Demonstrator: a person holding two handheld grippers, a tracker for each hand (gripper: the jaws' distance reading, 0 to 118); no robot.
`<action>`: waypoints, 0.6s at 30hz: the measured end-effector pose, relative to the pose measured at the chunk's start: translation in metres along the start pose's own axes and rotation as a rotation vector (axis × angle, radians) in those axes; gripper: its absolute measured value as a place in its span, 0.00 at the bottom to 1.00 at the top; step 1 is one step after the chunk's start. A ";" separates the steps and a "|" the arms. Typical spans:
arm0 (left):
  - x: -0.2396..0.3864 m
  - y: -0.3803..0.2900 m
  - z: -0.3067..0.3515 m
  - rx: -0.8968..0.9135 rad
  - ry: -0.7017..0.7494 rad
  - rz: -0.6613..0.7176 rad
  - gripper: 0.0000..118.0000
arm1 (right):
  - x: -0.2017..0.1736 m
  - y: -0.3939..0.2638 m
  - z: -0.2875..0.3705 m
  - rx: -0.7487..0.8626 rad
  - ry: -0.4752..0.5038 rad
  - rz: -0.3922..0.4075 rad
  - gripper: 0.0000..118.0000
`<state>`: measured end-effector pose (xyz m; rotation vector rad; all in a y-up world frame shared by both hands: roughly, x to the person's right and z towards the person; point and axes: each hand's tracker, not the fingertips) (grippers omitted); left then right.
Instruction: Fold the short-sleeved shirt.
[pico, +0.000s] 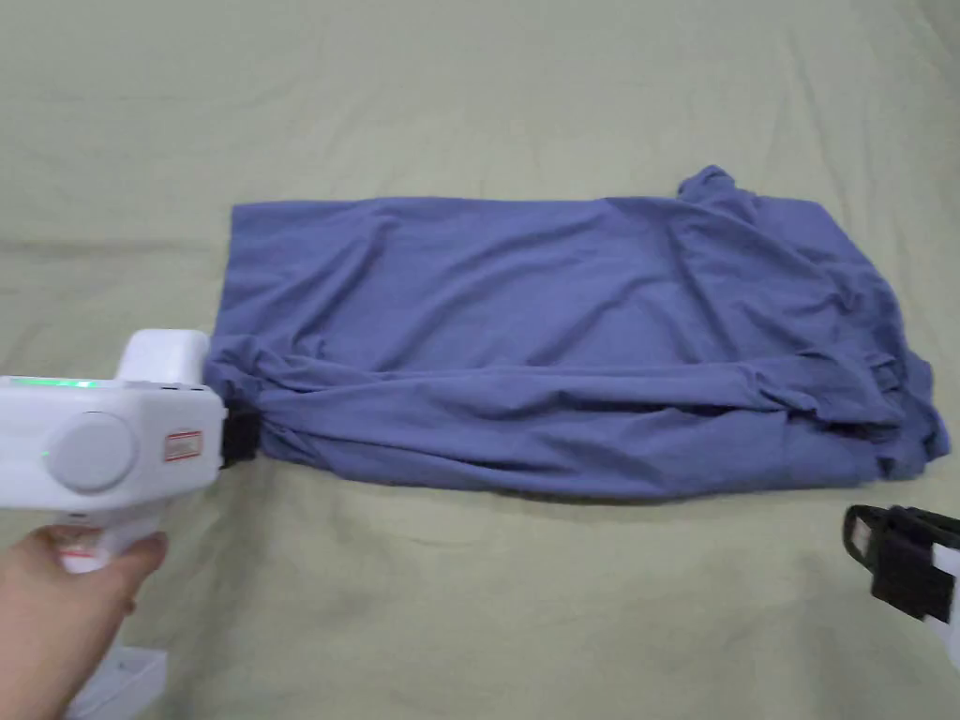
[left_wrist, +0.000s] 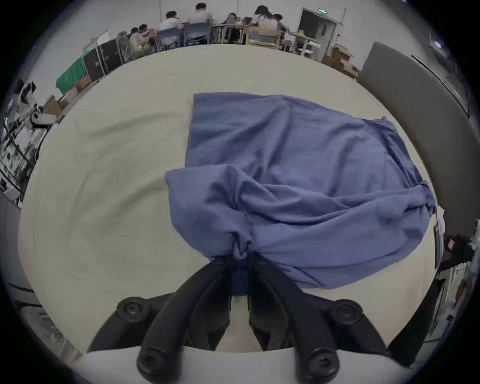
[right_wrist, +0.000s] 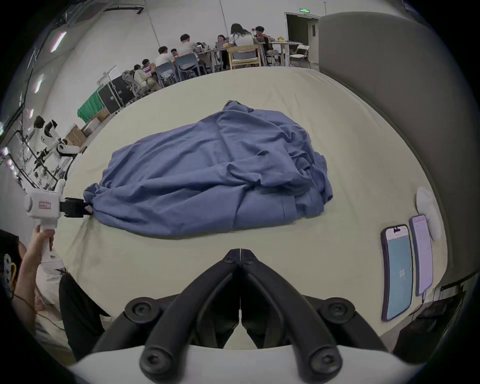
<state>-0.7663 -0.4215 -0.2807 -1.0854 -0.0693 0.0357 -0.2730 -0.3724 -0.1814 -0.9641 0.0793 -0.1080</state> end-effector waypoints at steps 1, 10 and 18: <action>0.002 0.001 0.011 0.027 0.007 -0.016 0.07 | 0.006 0.004 -0.001 0.009 -0.006 0.002 0.13; 0.007 0.015 0.035 0.061 -0.005 -0.012 0.07 | 0.091 0.040 -0.083 -0.063 -0.056 -0.161 1.00; 0.002 0.015 0.022 0.006 -0.011 -0.012 0.07 | 0.072 0.054 -0.101 -0.107 -0.122 -0.012 0.28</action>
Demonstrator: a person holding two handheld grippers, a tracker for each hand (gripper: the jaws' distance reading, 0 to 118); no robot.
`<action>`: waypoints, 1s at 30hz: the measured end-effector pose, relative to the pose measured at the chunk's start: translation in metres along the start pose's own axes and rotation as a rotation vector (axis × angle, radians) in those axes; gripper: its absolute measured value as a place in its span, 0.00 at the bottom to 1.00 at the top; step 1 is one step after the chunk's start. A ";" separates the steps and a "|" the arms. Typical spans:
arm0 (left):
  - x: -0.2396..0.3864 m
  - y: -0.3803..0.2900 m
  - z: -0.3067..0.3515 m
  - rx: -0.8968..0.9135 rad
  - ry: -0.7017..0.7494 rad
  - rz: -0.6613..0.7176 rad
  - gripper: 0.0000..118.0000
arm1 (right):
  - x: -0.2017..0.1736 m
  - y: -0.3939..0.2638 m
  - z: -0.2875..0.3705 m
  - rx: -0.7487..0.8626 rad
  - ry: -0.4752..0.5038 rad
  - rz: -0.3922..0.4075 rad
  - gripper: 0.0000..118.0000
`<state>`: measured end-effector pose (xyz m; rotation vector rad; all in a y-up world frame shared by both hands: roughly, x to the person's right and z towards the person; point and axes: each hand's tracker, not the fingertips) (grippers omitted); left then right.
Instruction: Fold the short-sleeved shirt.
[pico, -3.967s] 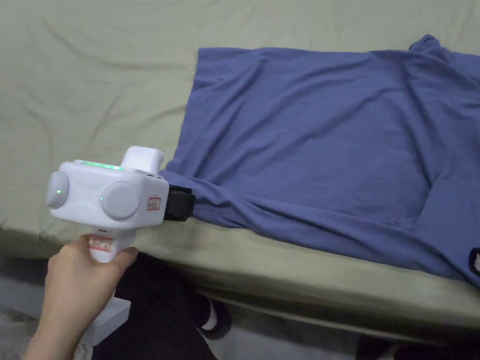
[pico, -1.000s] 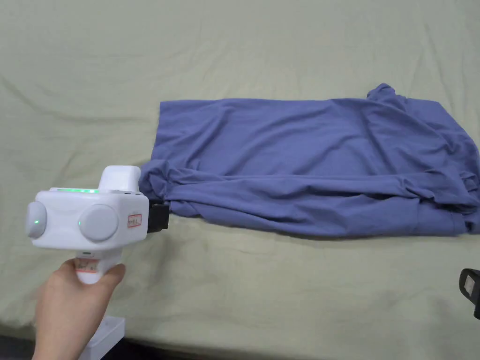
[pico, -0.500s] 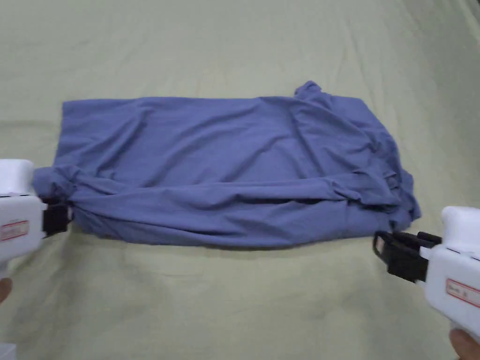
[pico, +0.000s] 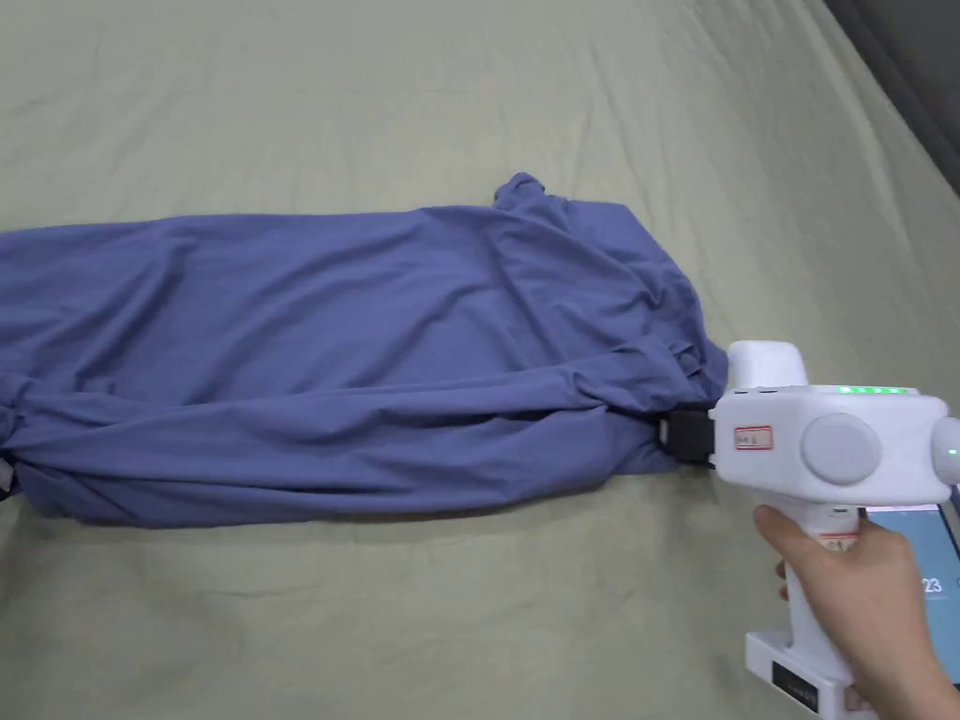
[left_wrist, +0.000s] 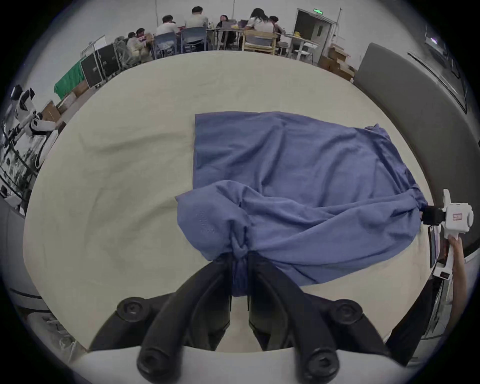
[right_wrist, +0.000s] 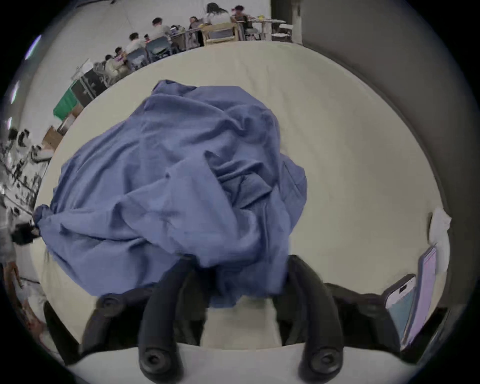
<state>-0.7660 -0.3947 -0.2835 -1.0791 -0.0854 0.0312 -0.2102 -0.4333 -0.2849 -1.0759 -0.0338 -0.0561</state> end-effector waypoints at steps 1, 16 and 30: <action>-0.001 0.000 0.003 0.005 -0.009 0.011 0.07 | 0.001 -0.002 0.005 0.017 -0.019 0.008 0.13; -0.018 -0.044 0.046 -0.031 0.045 -0.029 0.07 | 0.005 -0.058 0.093 0.011 0.068 0.027 0.12; -0.026 -0.073 0.064 -0.056 0.083 0.052 0.61 | 0.014 -0.073 0.109 0.022 0.118 -0.059 1.00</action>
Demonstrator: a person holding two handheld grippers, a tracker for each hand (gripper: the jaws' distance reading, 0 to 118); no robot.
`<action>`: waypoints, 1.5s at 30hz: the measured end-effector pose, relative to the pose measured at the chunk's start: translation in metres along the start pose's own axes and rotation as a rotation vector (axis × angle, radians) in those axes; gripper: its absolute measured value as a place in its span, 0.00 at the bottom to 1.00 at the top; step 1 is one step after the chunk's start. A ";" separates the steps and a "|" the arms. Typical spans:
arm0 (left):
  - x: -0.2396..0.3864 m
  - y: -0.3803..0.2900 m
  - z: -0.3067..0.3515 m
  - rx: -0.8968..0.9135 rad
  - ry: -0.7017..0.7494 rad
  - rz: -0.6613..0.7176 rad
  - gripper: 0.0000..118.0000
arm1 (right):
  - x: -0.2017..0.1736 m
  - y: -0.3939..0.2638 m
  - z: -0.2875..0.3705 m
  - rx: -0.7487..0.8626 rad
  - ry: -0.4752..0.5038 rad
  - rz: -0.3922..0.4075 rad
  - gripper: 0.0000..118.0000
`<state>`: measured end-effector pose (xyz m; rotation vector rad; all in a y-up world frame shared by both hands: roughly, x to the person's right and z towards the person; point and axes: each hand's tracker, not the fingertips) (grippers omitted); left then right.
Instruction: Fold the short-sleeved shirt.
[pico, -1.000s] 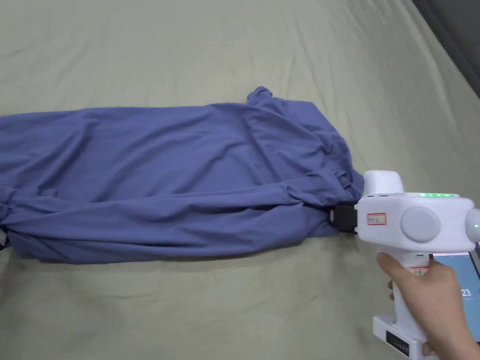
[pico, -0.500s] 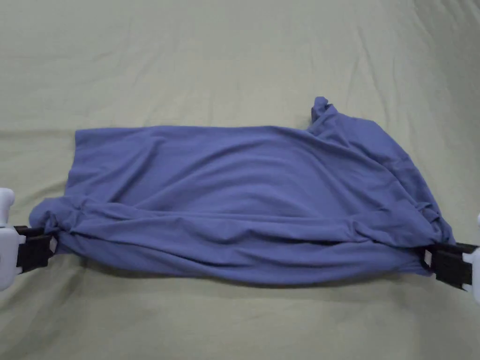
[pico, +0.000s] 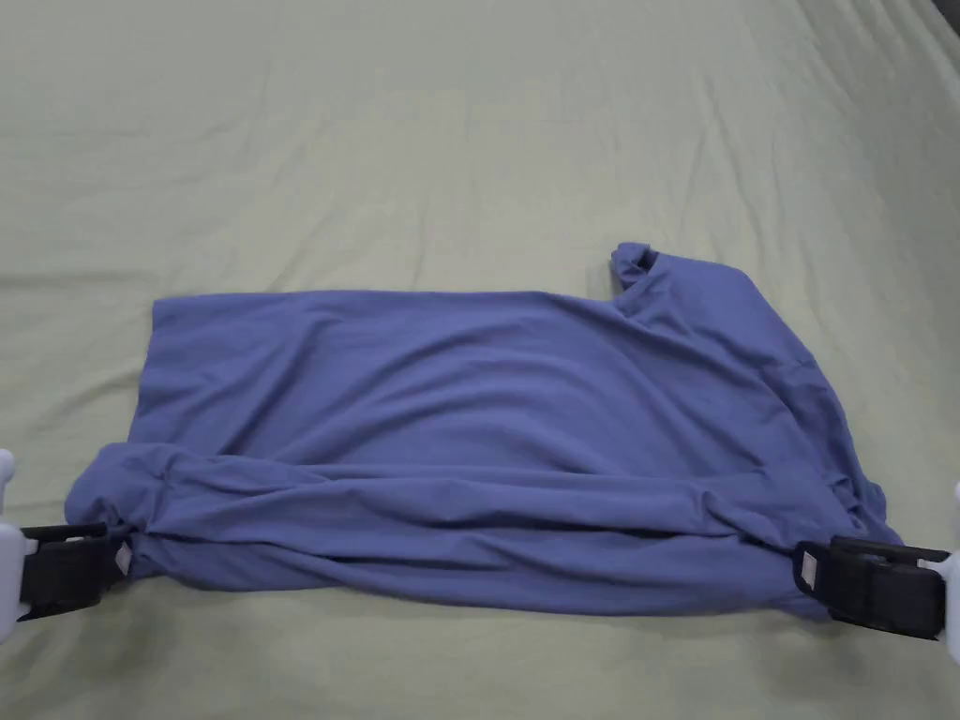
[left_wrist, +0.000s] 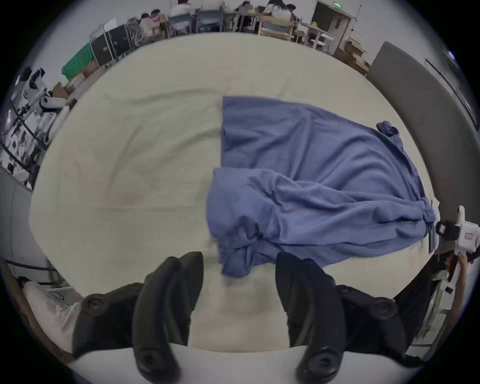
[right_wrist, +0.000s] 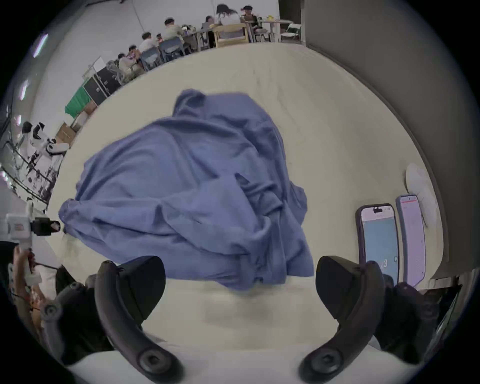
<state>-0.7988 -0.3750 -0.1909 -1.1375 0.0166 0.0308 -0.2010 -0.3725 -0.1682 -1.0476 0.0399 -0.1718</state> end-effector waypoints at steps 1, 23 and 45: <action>0.000 -0.001 0.012 0.011 0.005 -0.007 0.63 | -0.003 -0.001 0.011 0.022 0.018 -0.027 1.00; 0.031 0.202 -0.066 0.048 0.003 -0.072 0.67 | -0.072 0.085 0.034 0.255 0.112 0.125 0.02; 0.047 0.232 -0.085 0.088 -0.026 -0.196 0.00 | -0.056 0.137 -0.040 0.143 0.146 0.026 1.00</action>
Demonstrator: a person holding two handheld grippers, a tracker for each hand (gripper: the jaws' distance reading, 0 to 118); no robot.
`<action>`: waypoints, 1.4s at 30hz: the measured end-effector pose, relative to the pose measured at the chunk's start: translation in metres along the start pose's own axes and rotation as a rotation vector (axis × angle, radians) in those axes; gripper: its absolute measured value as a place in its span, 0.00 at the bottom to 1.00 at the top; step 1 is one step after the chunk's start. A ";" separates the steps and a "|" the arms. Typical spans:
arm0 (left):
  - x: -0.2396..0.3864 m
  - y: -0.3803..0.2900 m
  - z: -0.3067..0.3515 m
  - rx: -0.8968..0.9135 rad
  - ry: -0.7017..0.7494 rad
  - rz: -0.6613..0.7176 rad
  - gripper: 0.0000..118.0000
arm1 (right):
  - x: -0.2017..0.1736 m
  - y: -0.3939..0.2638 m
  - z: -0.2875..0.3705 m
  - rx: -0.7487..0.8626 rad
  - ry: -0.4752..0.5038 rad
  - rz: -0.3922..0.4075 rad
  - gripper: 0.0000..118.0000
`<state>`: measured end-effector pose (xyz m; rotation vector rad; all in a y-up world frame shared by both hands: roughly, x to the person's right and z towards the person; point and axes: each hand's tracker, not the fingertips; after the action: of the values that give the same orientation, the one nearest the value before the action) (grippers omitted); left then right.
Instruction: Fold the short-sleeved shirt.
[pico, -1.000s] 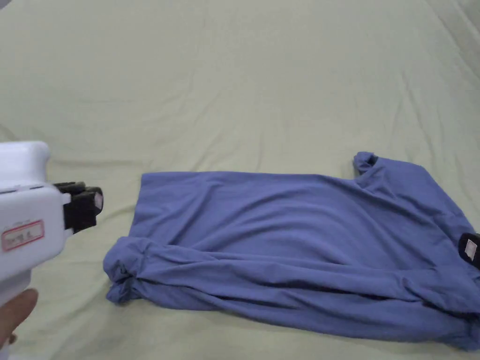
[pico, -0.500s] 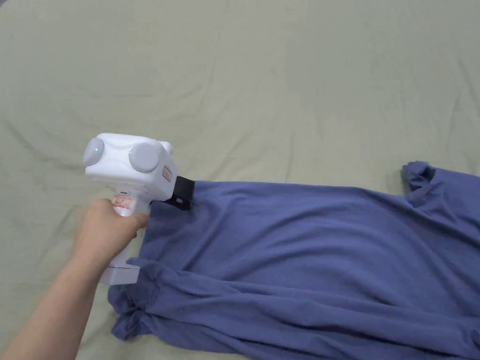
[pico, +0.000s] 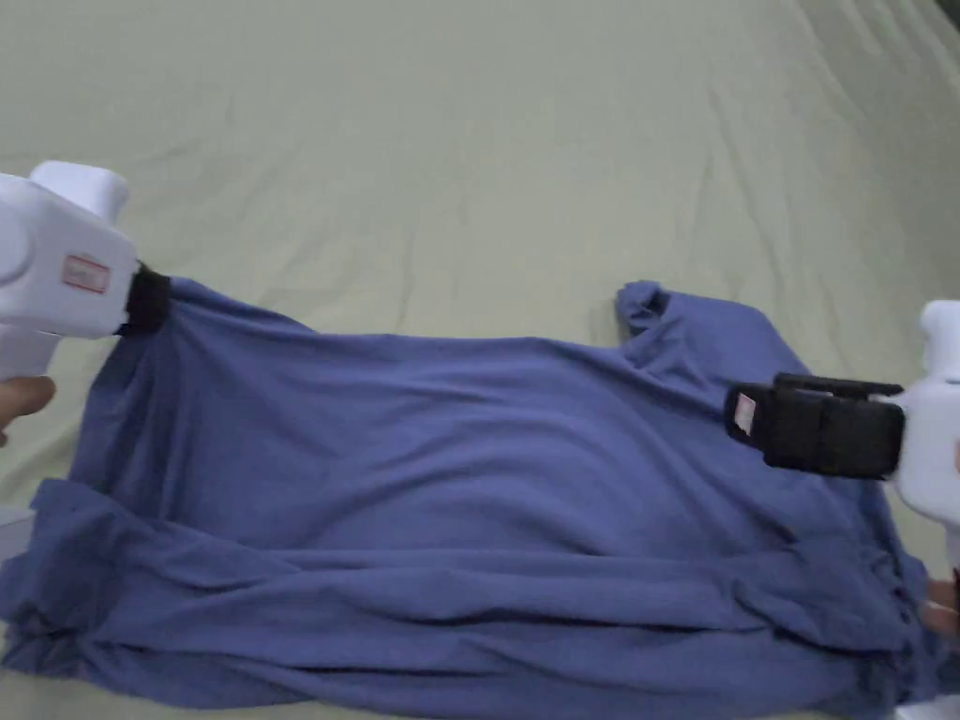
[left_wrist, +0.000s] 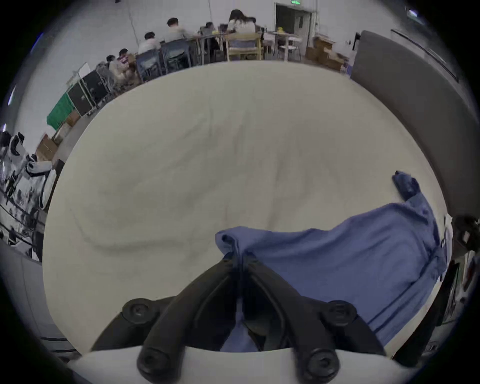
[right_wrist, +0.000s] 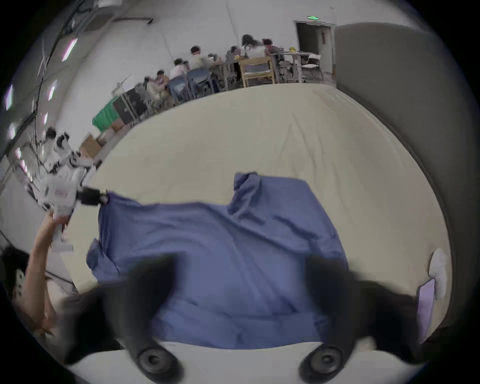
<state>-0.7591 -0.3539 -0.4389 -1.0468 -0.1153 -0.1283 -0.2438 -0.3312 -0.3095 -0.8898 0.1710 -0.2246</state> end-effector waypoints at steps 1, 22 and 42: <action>0.000 0.000 0.001 0.005 0.001 0.003 0.00 | 0.011 0.010 -0.012 0.038 -0.034 -0.020 1.00; -0.011 0.008 0.021 0.051 -0.119 0.111 0.00 | 0.033 0.044 -0.116 -0.151 -0.342 0.146 0.02; -0.020 -0.166 0.085 -0.142 -0.084 0.051 0.00 | 0.046 -0.113 0.073 -0.149 -0.226 0.071 0.02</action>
<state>-0.8087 -0.3613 -0.2585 -1.1961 -0.1574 -0.0467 -0.1959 -0.3575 -0.1783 -1.0482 0.0085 -0.0446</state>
